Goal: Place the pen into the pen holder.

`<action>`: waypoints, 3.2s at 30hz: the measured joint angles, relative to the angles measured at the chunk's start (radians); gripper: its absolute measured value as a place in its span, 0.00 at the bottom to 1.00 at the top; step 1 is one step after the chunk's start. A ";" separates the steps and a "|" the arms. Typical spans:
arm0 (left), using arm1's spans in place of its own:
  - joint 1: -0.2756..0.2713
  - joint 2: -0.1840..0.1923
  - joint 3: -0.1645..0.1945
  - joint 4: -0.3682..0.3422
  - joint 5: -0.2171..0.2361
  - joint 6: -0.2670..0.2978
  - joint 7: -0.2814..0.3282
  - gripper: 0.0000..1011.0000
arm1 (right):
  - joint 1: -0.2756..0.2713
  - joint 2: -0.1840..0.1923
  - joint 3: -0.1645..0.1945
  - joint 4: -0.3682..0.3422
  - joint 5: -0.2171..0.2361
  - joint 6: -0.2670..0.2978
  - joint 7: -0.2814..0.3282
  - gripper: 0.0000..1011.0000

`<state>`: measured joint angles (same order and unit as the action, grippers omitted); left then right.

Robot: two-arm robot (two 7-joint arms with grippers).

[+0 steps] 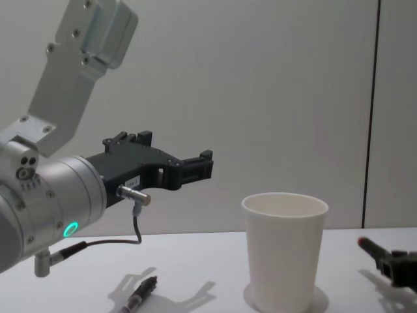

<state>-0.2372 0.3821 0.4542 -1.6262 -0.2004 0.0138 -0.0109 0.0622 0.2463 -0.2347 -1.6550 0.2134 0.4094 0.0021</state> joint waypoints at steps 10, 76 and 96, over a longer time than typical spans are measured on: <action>0.000 0.000 0.000 0.000 0.000 0.000 0.000 0.99 | 0.008 0.001 0.007 -0.007 -0.002 -0.119 0.036 0.18; 0.000 0.000 0.000 0.000 0.000 0.000 0.000 0.99 | 0.416 -0.139 -0.015 0.511 0.269 -0.674 0.767 0.18; 0.000 0.000 0.000 0.000 0.000 0.000 0.000 0.99 | 0.360 -0.118 -0.028 0.480 0.288 -0.676 0.791 0.18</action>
<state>-0.2372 0.3821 0.4542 -1.6262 -0.2004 0.0138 -0.0109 0.4223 0.1282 -0.2627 -1.1753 0.5009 -0.2666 0.7929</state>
